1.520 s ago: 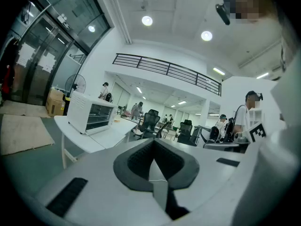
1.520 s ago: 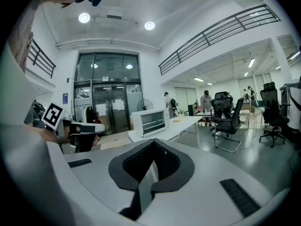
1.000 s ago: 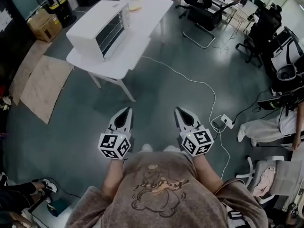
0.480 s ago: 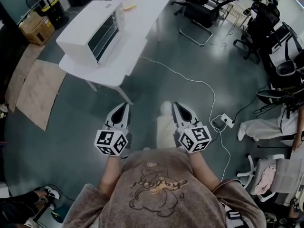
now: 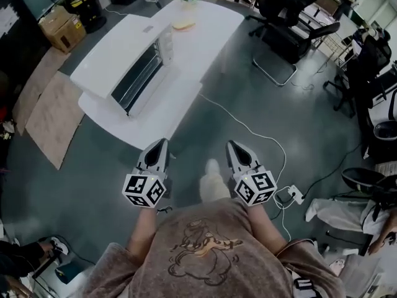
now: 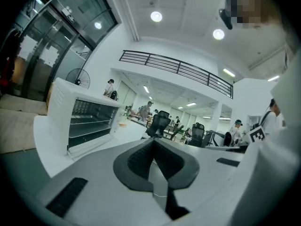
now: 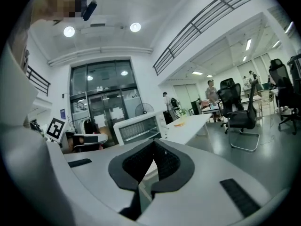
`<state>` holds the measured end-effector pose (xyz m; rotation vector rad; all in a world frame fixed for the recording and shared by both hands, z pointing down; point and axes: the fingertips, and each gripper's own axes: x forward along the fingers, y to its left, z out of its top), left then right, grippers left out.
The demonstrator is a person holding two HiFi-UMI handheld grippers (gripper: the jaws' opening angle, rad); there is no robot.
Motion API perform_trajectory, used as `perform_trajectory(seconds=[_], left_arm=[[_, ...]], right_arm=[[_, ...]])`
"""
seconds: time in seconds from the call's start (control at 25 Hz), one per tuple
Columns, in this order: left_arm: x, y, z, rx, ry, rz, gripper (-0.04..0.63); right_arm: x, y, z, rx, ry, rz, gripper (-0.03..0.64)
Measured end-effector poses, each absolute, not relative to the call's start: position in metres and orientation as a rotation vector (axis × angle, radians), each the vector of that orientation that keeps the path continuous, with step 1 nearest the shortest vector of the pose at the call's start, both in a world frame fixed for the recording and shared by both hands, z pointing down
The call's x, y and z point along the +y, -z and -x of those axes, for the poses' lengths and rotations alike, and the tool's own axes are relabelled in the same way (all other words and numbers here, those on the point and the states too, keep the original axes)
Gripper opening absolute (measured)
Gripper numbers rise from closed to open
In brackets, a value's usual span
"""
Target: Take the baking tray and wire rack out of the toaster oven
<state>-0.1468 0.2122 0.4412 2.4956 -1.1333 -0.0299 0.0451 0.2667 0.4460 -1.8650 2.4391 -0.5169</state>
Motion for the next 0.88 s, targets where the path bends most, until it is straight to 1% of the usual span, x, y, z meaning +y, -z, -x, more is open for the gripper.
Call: perform_trajectory(seconds=[0.2, 0.36, 0.6, 0.88], left_arm=[[0.14, -0.425, 0.117, -1.265, 0.105, -2.419, 0.0], [0.108, -0.416, 0.103, -1.342, 0.129, -2.383, 0.0], [0.083, -0.411, 0.112, -1.478, 0.147, -2.303, 0.0], [0.076, -0.423, 0.137, -1.547, 0.222, -2.172, 0.0]], right_arm=[[0.181, -0.436, -0.073, 2.579, 0.54, 1.685, -0.002], [0.132, -0.432, -0.079, 2.661, 0.588, 1.536, -0.002], [0.077, -0.422, -0.056, 2.703, 0.624, 1.282, -0.002], [0.044, -0.431, -0.038, 2.712, 0.717, 1.192, -0.002]])
